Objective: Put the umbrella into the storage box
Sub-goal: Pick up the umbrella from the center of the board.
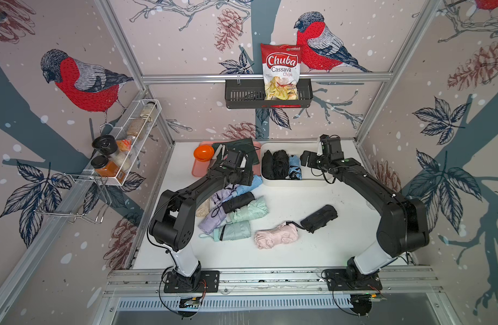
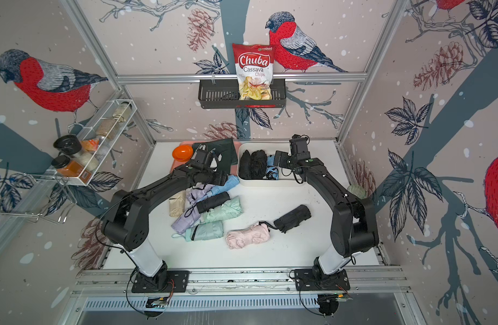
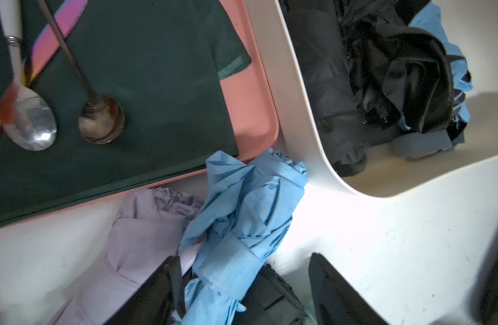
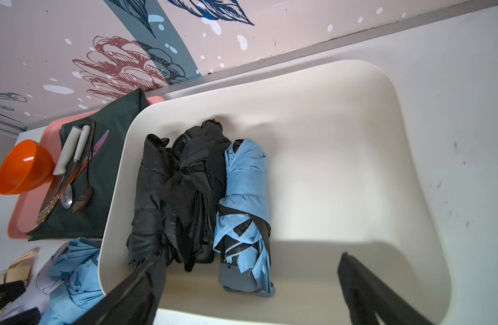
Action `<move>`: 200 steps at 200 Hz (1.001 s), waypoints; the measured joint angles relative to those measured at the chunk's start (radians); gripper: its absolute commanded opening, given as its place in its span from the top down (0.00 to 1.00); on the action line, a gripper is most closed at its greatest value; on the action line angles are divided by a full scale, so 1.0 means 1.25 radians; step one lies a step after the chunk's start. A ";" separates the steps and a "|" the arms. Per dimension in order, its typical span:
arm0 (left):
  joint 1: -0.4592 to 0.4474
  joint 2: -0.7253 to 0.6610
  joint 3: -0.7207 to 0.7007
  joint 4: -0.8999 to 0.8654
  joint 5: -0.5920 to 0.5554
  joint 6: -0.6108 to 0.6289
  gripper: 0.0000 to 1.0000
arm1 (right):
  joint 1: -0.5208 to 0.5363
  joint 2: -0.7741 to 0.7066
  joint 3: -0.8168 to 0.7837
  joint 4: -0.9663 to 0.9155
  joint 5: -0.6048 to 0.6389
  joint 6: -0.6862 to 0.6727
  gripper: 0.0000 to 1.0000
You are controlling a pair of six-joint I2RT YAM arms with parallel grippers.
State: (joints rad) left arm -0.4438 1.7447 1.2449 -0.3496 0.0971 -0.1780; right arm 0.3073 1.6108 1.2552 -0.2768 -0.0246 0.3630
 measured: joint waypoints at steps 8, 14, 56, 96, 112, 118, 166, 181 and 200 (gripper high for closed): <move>-0.012 0.009 0.004 -0.005 -0.012 0.006 0.25 | -0.001 -0.002 -0.003 0.004 0.000 0.004 0.00; -0.020 0.017 0.008 -0.007 -0.019 0.016 0.25 | -0.002 -0.005 -0.006 0.008 0.000 0.004 0.00; -0.044 0.078 0.055 -0.042 -0.074 0.038 0.19 | -0.005 -0.012 -0.012 0.017 -0.002 0.011 0.00; -0.045 0.113 0.080 -0.067 -0.107 0.048 0.21 | -0.007 -0.012 -0.013 0.026 -0.002 0.022 0.00; -0.050 0.118 0.082 -0.077 -0.110 0.054 0.22 | -0.007 -0.012 -0.013 0.026 -0.002 0.022 0.00; -0.053 0.118 0.081 -0.082 -0.116 0.058 0.22 | -0.007 -0.012 -0.013 0.026 -0.002 0.022 0.00; -0.076 0.118 0.070 -0.086 -0.128 0.058 0.31 | -0.007 -0.011 -0.013 0.026 -0.002 0.022 0.00; -0.076 0.118 0.066 -0.084 -0.130 0.058 0.31 | -0.007 -0.011 -0.013 0.026 -0.002 0.022 0.00; -0.077 0.121 0.063 -0.081 -0.137 0.058 0.31 | -0.007 -0.010 -0.013 0.026 -0.002 0.022 0.00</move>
State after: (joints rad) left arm -0.5396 1.8961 1.3235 -0.4515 -0.0742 -0.1059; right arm 0.2989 1.5982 1.2396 -0.2443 -0.0269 0.3904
